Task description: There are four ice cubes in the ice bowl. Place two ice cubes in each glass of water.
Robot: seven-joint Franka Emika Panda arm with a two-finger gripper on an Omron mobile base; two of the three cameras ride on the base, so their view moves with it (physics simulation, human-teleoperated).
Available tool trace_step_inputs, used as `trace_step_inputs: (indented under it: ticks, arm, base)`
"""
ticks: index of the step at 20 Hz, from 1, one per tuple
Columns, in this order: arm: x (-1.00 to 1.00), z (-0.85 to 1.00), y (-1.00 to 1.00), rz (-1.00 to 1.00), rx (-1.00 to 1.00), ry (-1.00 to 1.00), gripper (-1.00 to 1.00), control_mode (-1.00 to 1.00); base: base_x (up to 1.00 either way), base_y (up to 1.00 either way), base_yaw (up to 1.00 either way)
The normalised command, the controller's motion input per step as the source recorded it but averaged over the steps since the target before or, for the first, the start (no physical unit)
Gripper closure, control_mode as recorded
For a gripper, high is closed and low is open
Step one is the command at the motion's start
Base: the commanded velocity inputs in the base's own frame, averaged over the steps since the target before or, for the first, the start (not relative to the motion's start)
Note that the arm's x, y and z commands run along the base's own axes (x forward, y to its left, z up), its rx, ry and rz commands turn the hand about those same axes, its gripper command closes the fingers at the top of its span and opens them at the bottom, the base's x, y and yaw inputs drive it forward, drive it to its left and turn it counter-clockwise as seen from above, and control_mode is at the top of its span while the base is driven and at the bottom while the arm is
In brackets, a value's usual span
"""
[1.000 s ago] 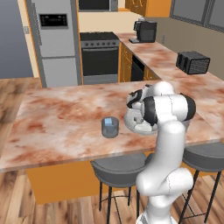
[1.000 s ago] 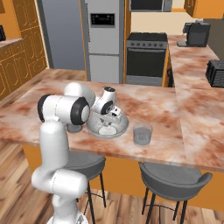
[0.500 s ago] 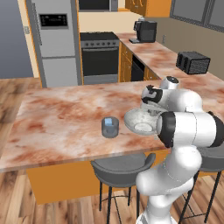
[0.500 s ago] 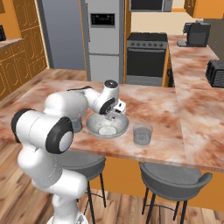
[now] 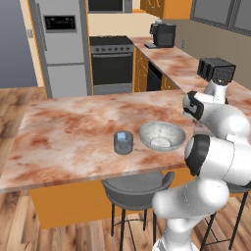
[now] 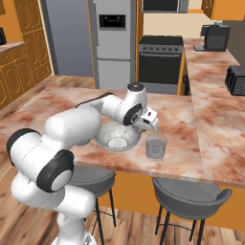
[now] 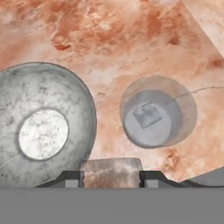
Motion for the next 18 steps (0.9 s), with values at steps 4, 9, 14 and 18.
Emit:
trace_step_inputs:
  ticks: [4,9,14,18]
  arm:
    - [-0.06,-0.01,-0.86,-0.10,-0.03,0.21,1.00,-1.00]
    - [0.00,-0.29,-0.14,0.00,0.00,0.01,1.00,-1.00]
    - [0.01,-0.45,0.00,0.00,0.00,0.00,1.00,-1.00]
    - [0.10,-0.15,0.00,0.00,0.00,0.00,1.00,-1.00]
  base:
    - [0.00,0.00,0.00]
    - [0.00,0.00,0.00]
    - [0.00,0.00,0.00]
    - [0.00,0.00,0.00]
